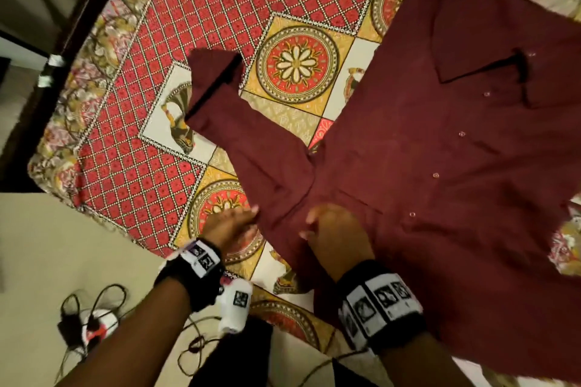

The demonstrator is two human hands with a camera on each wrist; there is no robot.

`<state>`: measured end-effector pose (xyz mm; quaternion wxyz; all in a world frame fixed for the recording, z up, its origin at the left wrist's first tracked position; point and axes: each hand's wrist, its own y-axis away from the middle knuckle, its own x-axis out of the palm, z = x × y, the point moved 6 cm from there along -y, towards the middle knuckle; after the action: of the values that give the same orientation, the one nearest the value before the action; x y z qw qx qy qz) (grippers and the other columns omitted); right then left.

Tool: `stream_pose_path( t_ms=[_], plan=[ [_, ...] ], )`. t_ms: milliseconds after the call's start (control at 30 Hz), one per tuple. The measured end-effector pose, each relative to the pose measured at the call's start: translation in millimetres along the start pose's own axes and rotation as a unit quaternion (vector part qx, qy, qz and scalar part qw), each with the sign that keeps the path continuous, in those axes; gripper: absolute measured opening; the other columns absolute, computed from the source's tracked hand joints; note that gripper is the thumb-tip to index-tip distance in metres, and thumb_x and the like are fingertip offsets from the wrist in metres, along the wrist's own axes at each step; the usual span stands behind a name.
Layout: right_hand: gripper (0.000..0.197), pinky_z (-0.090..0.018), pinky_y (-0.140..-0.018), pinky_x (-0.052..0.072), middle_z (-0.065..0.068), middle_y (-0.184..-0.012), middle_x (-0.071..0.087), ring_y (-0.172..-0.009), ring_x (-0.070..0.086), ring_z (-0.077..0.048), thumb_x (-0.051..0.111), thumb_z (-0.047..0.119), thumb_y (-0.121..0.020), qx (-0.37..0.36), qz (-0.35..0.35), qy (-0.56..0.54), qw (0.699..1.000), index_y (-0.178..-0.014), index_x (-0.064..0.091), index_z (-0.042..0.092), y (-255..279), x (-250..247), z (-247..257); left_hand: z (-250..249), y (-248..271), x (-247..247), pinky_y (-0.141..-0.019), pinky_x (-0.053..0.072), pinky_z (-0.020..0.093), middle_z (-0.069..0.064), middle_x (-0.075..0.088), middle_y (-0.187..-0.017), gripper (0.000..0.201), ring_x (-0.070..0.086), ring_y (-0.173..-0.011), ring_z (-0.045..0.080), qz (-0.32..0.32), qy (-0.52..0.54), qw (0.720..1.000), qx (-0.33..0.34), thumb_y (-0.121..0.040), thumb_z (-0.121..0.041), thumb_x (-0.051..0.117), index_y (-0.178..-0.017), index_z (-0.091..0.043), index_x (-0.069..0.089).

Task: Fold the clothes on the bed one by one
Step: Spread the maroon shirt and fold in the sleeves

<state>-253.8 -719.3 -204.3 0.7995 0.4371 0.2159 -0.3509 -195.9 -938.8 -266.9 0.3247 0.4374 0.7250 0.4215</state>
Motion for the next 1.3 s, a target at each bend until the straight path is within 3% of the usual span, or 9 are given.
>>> stream_pose_path(
  t_ms=[133, 267, 533, 733, 833, 933, 1067, 1200, 1300],
  plan=[
    [0.03, -0.038, -0.1, 0.045, -0.011, -0.107, 0.065, -0.108, 0.059, -0.029, 0.079, 0.023, -0.082, -0.009, 0.018, -0.176, 0.984, -0.108, 0.07, 0.01, -48.2, 34.0, 31.0, -85.4, -34.1, -3.1, -0.065, 0.046, 0.025, -0.002, 0.066, -0.081, 0.017, 0.056, -0.072, 0.015, 0.004, 0.114, 0.992, 0.054, -0.076, -0.032, 0.082, -0.082, -0.019, 0.073],
    [0.032, -0.032, -0.087, 0.044, 0.005, -0.083, 0.053, -0.095, 0.055, -0.022, 0.087, 0.029, -0.076, 0.065, -0.01, -0.212, 0.975, -0.097, 0.067, 0.015, -73.0, 55.2, 21.5, -176.1, -69.9, 7.5, -0.085, 0.058, 0.034, 0.007, 0.071, -0.117, 0.044, 0.07, -0.099, 0.019, 0.091, 0.132, 0.984, 0.072, -0.087, -0.029, 0.073, -0.126, -0.01, 0.065],
    [0.054, -0.037, -0.094, 0.045, -0.007, -0.12, 0.057, -0.114, 0.052, -0.028, 0.085, 0.038, -0.075, 0.232, -0.014, -0.04, 0.972, -0.113, 0.056, 0.013, -90.1, 71.5, 39.6, -295.2, -85.6, -3.5, -0.067, 0.061, 0.032, 0.004, 0.069, -0.109, 0.051, 0.065, -0.079, 0.016, 0.13, 0.021, 0.985, 0.115, -0.086, -0.007, 0.066, -0.136, -0.015, 0.056],
    [0.06, -0.034, -0.096, 0.045, -0.002, -0.131, 0.053, -0.122, 0.049, -0.023, 0.08, 0.039, -0.079, 0.293, -0.01, 0.034, 0.955, -0.126, 0.048, 0.019, -95.7, 73.1, 47.4, -292.4, -57.2, -7.3, -0.075, 0.062, 0.032, 0.008, 0.074, -0.088, 0.028, 0.072, -0.077, 0.018, 0.241, 0.097, 0.964, 0.054, -0.098, -0.013, 0.047, -0.091, -0.009, 0.074],
    [0.067, -0.034, -0.101, 0.043, -0.004, -0.136, 0.049, -0.125, 0.047, -0.024, 0.077, 0.041, -0.081, 0.307, -0.006, 0.065, 0.949, -0.134, 0.043, 0.017, -99.3, 73.6, 46.3, -289.4, -65.7, -19.4, -0.089, 0.057, 0.031, 0.01, 0.064, -0.123, 0.08, 0.068, -0.098, 0.018, 0.113, -0.07, 0.98, 0.148, -0.081, -0.034, 0.081, -0.145, -0.011, 0.04],
    [0.067, -0.033, -0.098, 0.045, -0.004, -0.133, 0.051, -0.122, 0.05, -0.024, 0.079, 0.041, -0.079, 0.329, -0.004, 0.082, 0.941, -0.132, 0.046, 0.016, -97.8, 73.9, 49.6, -307.9, -68.9, -32.5, -0.111, 0.037, 0.038, 0.018, 0.038, -0.148, 0.13, 0.043, -0.131, 0.031, -0.104, -0.461, 0.79, 0.391, -0.061, -0.044, 0.091, -0.157, -0.016, 0.009],
    [0.059, -0.043, -0.081, 0.052, -0.012, -0.112, 0.063, -0.102, 0.061, -0.033, 0.089, 0.027, -0.066, 0.34, -0.027, 0.067, 0.938, -0.114, 0.06, 0.009, -99.5, 76.8, 56.8, -297.8, -65.0, 10.0, -0.1, 0.043, 0.05, 0.013, 0.042, -0.141, 0.078, 0.042, -0.126, 0.036, -0.035, -0.63, 0.552, 0.545, -0.072, -0.04, 0.076, -0.142, -0.025, 0.045],
    [0.068, -0.037, -0.097, 0.047, -0.006, -0.133, 0.05, -0.124, 0.049, -0.026, 0.078, 0.04, -0.08, 0.337, 0.002, 0.095, 0.937, -0.134, 0.044, 0.015, -99.4, 74.2, 56.8, -293.4, -97.3, 29.9, -0.099, 0.046, 0.047, 0.009, 0.042, -0.136, 0.079, 0.044, -0.122, 0.034, 0.007, -0.754, 0.473, 0.455, -0.076, -0.054, 0.071, -0.142, -0.025, 0.041],
    [0.068, -0.034, -0.101, 0.045, -0.003, -0.138, 0.045, -0.127, 0.046, -0.023, 0.074, 0.043, -0.084, 0.328, 0.002, 0.092, 0.94, -0.136, 0.038, 0.017, -98.9, 70.2, 54.5, -307.3, -98.6, 30.8, -0.092, 0.05, 0.043, 0.011, 0.056, -0.125, 0.043, 0.054, -0.114, 0.032, 0.045, -0.68, 0.551, 0.482, -0.09, -0.037, 0.065, -0.127, -0.017, 0.059]
  ],
)
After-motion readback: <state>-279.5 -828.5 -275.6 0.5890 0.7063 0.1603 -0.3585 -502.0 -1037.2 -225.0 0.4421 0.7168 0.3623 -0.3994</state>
